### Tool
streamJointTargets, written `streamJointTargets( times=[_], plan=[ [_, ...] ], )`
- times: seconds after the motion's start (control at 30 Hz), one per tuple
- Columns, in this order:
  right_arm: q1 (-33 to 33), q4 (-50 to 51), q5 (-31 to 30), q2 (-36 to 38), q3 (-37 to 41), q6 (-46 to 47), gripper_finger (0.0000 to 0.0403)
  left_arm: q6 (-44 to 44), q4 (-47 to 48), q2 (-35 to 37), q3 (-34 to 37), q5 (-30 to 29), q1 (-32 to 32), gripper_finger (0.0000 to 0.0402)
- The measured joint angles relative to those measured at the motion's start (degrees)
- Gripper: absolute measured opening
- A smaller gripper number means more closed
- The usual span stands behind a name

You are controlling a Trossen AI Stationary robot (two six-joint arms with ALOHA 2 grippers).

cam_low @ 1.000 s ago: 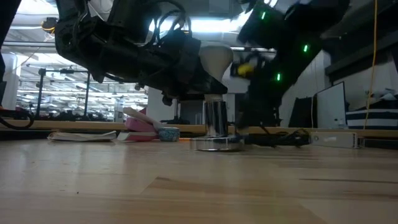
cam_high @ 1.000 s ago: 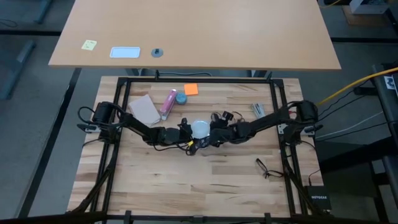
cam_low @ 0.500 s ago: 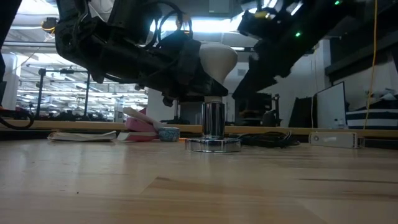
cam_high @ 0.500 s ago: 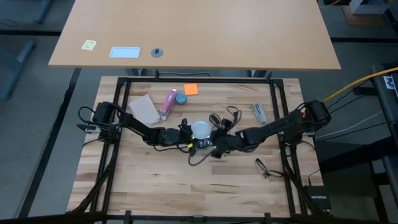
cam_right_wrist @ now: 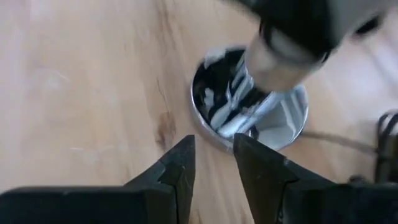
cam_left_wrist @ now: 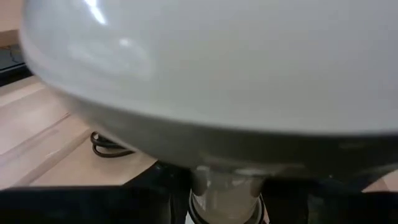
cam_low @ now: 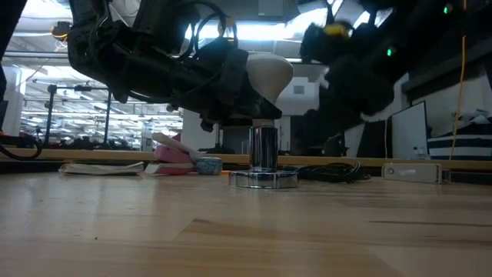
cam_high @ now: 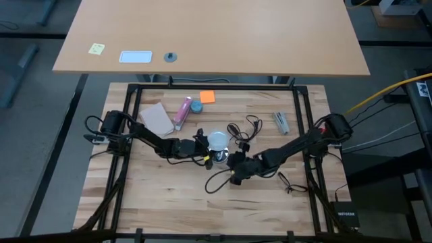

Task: Screw lightbulb
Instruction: Insert the lightbulb into the lamp

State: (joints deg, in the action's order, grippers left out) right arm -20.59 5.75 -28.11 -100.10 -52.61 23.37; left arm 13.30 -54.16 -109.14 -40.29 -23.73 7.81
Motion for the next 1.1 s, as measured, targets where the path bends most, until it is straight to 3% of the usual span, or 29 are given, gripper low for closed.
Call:
streamJointTargets(
  times=[0.43,1.1],
  plan=[
    [0.01,-2.4,-2.34,-7.78,0.02,9.53,0.0121,0.03,0.01,0.0,0.02,-0.07,0.06,0.0141],
    [2.59,-2.48,-5.75,-8.54,0.02,14.32,0.0121,0.2,0.03,0.02,0.07,-0.38,-0.02,0.0141]
  ],
)
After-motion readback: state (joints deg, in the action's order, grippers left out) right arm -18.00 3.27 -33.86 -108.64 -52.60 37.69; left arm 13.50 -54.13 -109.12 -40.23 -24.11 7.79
